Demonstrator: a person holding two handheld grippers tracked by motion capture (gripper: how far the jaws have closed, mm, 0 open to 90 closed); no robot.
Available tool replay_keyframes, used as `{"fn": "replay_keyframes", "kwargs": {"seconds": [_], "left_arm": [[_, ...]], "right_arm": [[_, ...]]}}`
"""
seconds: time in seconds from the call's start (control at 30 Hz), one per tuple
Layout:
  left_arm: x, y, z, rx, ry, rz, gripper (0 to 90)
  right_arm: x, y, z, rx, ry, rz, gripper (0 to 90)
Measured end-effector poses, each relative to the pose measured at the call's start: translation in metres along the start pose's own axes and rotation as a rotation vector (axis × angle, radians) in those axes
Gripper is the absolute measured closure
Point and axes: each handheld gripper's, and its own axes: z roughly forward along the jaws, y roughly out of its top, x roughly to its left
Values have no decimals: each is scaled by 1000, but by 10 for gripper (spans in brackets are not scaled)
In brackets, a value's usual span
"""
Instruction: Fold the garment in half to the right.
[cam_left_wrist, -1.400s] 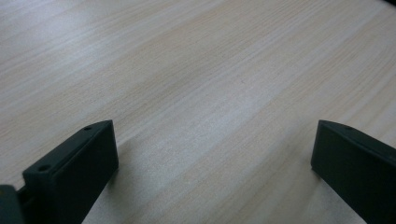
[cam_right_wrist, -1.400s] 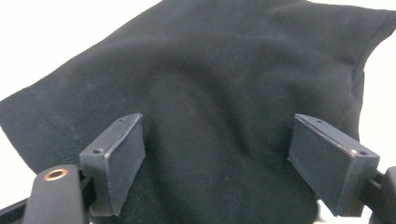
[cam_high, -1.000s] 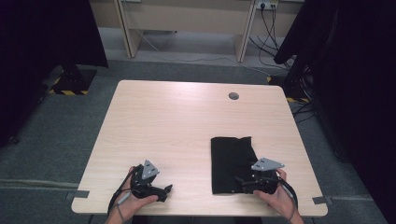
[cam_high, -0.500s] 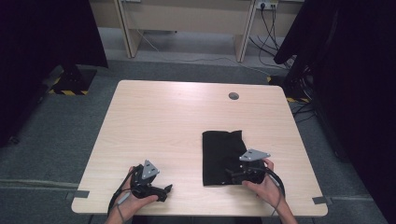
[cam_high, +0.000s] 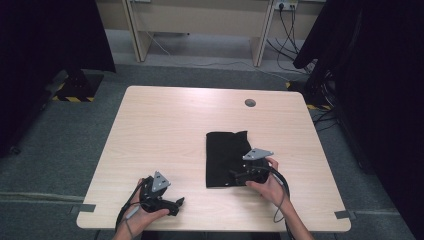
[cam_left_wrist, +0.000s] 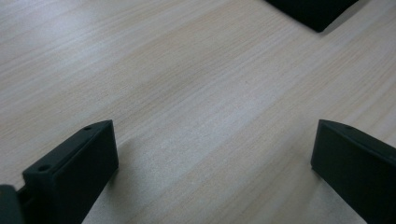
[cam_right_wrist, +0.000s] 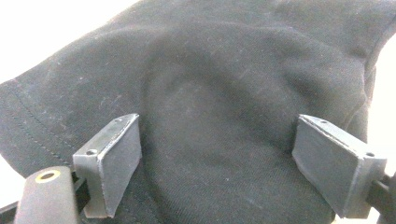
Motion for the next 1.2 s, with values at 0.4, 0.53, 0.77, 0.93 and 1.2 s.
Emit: {"fn": "replay_keyframes", "kwargs": {"seconds": [0.4,0.53,0.77,0.93,1.2], "left_arm": [[0,0,0,0,2,-3,0],[0,0,0,0,3,-3,0],[0,0,0,1,4,-4,0],[0,0,0,0,4,-4,0],[0,0,0,0,5,-4,0]], "right_arm": [[-1,11,-3,-38,37,12,198],[2,13,-11,-49,41,-1,198],[2,9,-23,-55,36,2,197],[0,5,-34,-68,28,12,204],[1,-5,-46,-71,40,22,195]]}}
